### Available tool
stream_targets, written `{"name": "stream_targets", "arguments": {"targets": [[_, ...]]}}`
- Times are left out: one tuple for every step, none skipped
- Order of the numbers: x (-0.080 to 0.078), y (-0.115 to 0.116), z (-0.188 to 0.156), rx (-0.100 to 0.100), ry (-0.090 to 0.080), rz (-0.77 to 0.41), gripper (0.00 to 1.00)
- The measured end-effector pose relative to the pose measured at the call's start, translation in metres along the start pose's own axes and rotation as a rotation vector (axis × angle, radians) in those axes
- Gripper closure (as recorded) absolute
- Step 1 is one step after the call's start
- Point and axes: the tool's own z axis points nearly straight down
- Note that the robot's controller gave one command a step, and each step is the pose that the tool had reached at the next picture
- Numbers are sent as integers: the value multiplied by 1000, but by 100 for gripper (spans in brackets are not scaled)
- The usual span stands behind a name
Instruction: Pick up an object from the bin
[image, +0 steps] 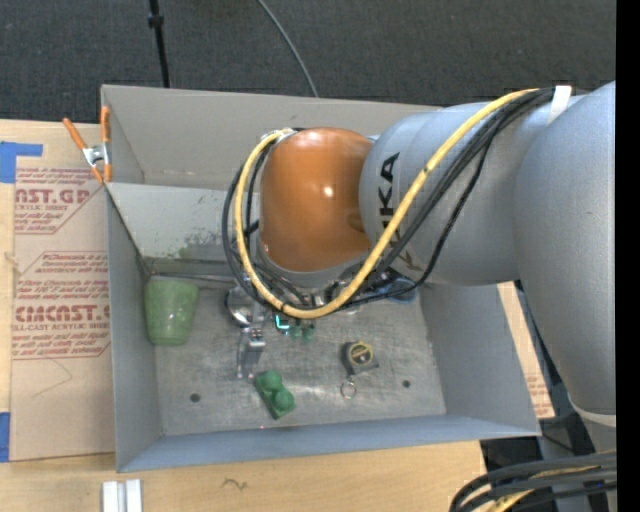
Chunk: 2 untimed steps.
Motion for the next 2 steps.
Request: {"name": "stream_targets", "arguments": {"targets": [[2, -60, 115, -3, -12, -78, 0], [39, -109, 111, 0, -14, -167, 0]]}}
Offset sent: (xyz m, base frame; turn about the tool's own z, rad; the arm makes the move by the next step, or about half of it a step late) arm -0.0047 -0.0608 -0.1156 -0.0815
